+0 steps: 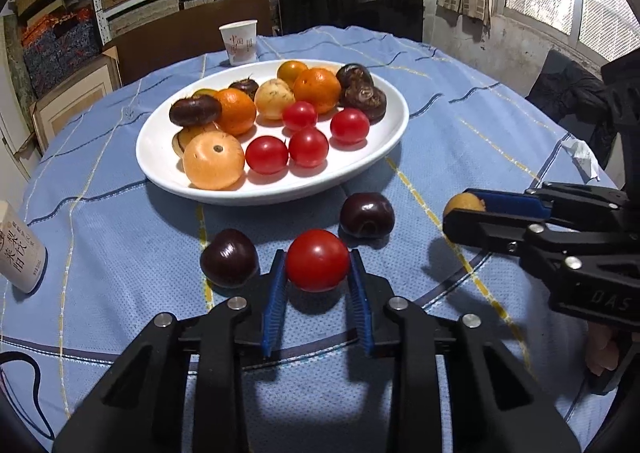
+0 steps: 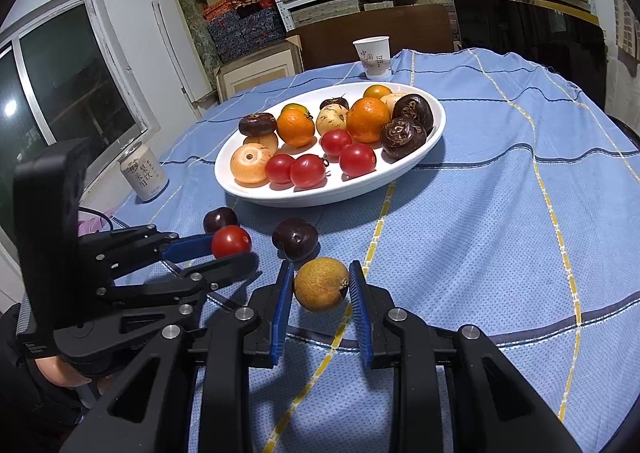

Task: Organize fruits
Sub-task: 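Carry the tomato and yellow-brown fruit onto the plate and open both tools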

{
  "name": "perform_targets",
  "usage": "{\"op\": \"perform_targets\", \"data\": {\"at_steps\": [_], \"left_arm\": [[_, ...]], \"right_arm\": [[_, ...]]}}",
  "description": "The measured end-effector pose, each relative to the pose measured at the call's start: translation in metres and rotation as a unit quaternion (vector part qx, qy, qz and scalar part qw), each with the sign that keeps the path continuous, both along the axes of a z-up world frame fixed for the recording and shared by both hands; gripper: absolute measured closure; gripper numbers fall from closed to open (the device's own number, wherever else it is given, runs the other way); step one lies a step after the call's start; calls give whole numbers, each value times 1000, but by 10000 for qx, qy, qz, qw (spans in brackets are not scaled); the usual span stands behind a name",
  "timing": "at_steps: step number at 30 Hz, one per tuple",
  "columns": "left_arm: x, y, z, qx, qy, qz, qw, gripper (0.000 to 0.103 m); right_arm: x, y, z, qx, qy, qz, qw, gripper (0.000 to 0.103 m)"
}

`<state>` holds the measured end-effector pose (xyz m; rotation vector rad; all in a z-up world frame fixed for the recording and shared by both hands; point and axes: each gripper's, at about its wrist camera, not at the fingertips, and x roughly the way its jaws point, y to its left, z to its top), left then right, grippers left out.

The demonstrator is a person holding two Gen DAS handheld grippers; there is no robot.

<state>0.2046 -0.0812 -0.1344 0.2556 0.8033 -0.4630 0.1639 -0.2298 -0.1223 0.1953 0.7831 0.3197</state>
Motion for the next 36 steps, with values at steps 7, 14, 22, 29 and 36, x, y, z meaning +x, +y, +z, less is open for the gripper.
{"op": "perform_targets", "data": {"at_steps": [7, 14, 22, 29, 36], "left_arm": [[-6, 5, 8, -137, -164, 62, 9998, 73], [-7, 16, 18, -224, -298, 328, 9988, 73], [-2, 24, 14, -234, -215, 448, 9985, 73], [-4, 22, 13, -260, -216, 352, 9988, 73], [-4, 21, 13, -257, -202, 345, 9989, 73]], "right_arm": [[-1, 0, 1, 18, -46, 6, 10000, 74], [-5, 0, 7, 51, -182, 51, 9998, 75], [-8, 14, 1, -395, 239, 409, 9981, 60], [-9, 32, -6, -759, 468, 736, 9933, 65], [7, 36, -11, -830, 560, 618, 9931, 66]]}}
